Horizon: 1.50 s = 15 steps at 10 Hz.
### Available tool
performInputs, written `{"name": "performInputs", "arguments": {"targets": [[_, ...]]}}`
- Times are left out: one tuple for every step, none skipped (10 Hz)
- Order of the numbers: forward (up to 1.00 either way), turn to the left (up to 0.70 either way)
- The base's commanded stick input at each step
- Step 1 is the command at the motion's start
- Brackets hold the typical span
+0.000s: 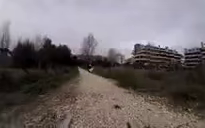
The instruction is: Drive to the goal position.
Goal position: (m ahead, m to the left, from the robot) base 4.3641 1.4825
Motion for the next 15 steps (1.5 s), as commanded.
{"name": "performInputs", "arguments": {"targets": [[0.5, 0.0], [0.5, 0.0], [0.5, 0.0], [0.5, 0.0], [0.5, 0.0], [0.5, 0.0], [0.5, 0.0], [0.5, 0.01], [0.5, 0.18], [0.5, 0.34], [0.5, 0.46], [0.5, 0.27], [0.5, 0.0], [0.5, 0.0], [0.5, 0.0]]}}
